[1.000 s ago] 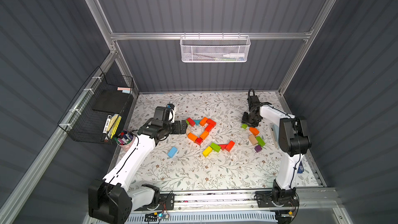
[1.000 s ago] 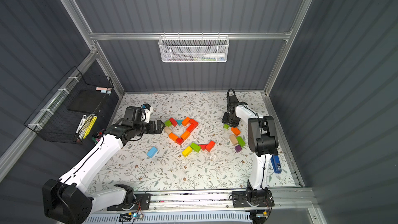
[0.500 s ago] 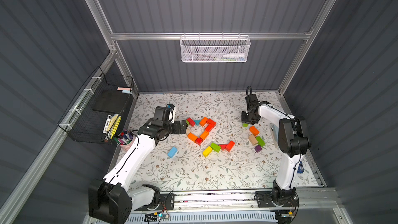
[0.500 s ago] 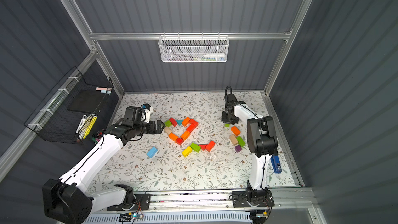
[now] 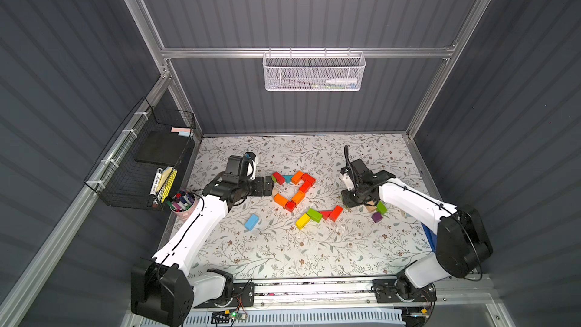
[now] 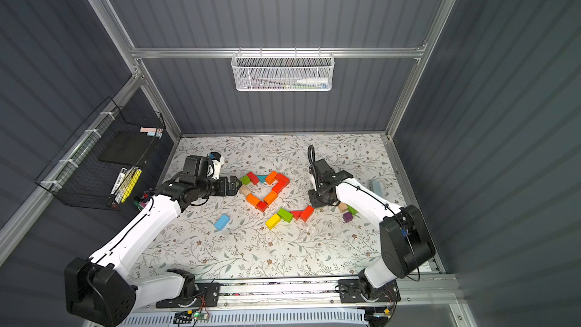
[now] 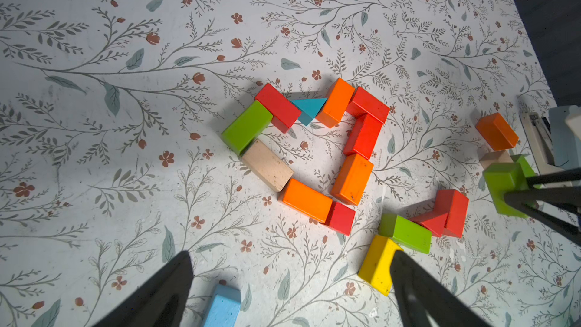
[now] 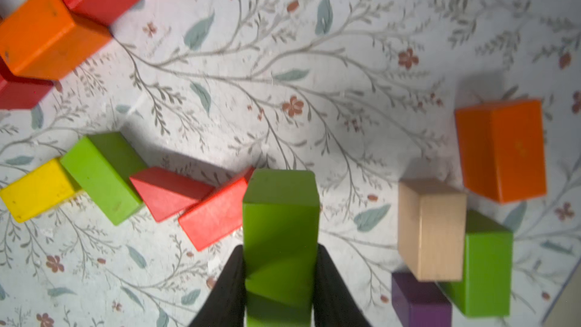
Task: Assemble a heart with building blocks
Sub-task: Assemble the building block at the center of the board.
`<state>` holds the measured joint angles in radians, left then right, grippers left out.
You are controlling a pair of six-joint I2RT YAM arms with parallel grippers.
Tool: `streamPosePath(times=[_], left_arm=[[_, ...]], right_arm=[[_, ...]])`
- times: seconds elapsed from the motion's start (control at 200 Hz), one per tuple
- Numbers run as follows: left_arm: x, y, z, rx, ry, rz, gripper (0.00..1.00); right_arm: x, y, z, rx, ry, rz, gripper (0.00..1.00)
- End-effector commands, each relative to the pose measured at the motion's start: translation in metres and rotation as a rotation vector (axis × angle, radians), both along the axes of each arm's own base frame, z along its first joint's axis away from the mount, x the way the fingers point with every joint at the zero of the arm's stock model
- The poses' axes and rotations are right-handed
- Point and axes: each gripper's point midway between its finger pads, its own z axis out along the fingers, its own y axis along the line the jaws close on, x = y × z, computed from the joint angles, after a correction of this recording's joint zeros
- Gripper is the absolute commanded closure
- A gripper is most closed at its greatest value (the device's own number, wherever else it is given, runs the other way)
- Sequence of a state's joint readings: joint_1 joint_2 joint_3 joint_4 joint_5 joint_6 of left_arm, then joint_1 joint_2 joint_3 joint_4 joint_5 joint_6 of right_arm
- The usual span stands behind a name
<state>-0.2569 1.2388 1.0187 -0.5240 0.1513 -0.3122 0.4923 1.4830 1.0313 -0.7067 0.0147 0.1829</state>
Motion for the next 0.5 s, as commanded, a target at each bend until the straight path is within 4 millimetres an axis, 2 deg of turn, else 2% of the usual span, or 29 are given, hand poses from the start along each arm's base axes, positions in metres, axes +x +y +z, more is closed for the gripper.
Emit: streamPosePath(times=[0.0, 0.09, 0.175, 0.385, 0.495], left_arm=[[-0.002, -0.002, -0.001, -0.005, -0.007, -0.023, 0.01], [-0.002, -0.002, 0.001, -0.009, -0.012, -0.026, 0.01], [-0.003, -0.002, 0.001, -0.011, -0.013, -0.027, 0.01], [-0.003, -0.003, 0.003, -0.014, -0.018, -0.028, 0.01], [-0.002, -0.003, 0.004, -0.018, -0.022, -0.029, 0.01]], right_arm=[[-0.036, -0.016, 0.002, -0.024, 0.059, -0.036, 0.84], [-0.054, -0.017, 0.002, 0.011, 0.083, -0.046, 0.83], [-0.067, -0.005, 0.001, 0.099, 0.114, -0.033, 0.82], [-0.075, -0.008, -0.019, 0.046, 0.176, -0.056, 0.82], [-0.069, -0.002, -0.027, 0.041, 0.150, -0.038, 0.81]])
